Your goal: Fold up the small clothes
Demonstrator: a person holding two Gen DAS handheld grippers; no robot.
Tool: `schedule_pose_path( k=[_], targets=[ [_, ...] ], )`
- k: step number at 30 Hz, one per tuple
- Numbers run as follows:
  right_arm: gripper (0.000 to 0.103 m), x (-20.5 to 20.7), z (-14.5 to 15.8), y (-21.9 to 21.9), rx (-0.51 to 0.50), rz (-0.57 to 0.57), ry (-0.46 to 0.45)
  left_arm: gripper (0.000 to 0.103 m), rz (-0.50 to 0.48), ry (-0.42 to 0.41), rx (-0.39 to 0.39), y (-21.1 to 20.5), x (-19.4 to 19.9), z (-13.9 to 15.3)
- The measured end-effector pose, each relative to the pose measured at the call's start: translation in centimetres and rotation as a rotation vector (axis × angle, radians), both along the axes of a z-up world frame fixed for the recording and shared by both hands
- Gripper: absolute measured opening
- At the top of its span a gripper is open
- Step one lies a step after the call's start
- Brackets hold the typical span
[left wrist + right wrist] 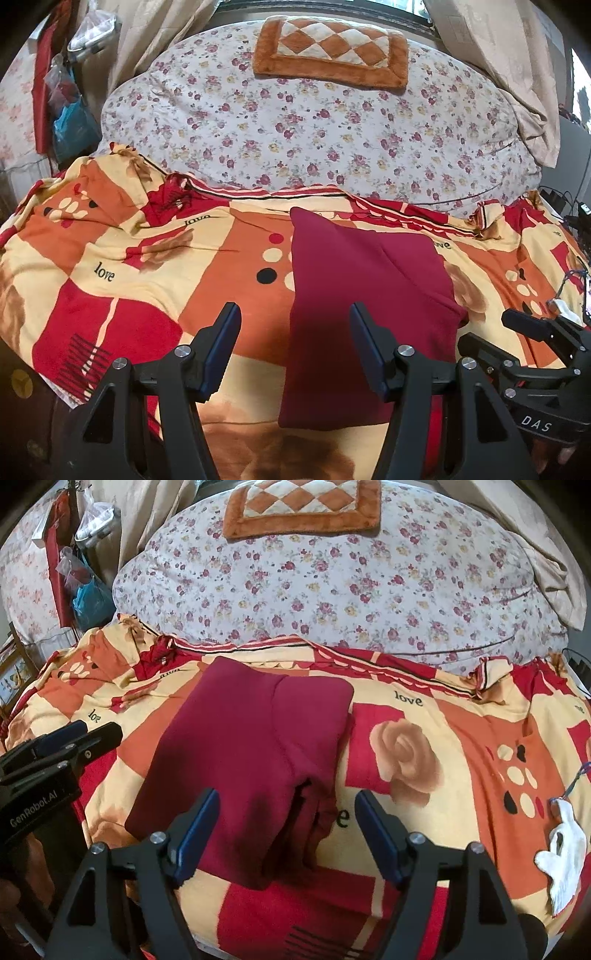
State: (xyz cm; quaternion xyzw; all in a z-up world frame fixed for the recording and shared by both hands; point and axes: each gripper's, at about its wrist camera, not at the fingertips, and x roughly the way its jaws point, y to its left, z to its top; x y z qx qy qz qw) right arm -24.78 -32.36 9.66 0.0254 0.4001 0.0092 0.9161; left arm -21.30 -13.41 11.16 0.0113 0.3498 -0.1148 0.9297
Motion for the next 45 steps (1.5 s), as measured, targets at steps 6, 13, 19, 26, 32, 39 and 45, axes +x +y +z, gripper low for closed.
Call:
schedule_pose_path(
  k=[6,13,19,26,32,39,45],
  targets=[
    [0.079,0.3,0.1,0.1,-0.003,-0.001,-0.006,0.04,0.0,0.0,-0.001,0.0,0.0,0.0],
    [0.079,0.7,-0.2,0.4,-0.002,-0.005,0.005,0.04,0.003,0.0,-0.001,-0.1,0.1,-0.1],
    [0.079,0.9,-0.4,0.6,-0.003,-0.01,0.011,0.04,-0.002,0.012,0.001,0.3,0.4,-0.4],
    [0.079,1.2,-0.9,0.7,0.009,-0.016,0.022,0.04,-0.004,0.014,0.006,0.2,0.5,-0.5],
    [0.079,1.3,-1.2,0.8,0.009,-0.014,0.028,0.04,-0.005,0.014,0.009,0.2,0.5,-0.6],
    [0.079,1.6,-1.7,0.9,0.019,-0.014,0.04,0.04,-0.005,0.017,0.014,0.0,0.6,-0.7],
    [0.079,2.1,-2.1,0.8,0.026,-0.015,0.058,0.04,-0.015,0.027,0.024,0.0,1.2,-1.6]
  ],
)
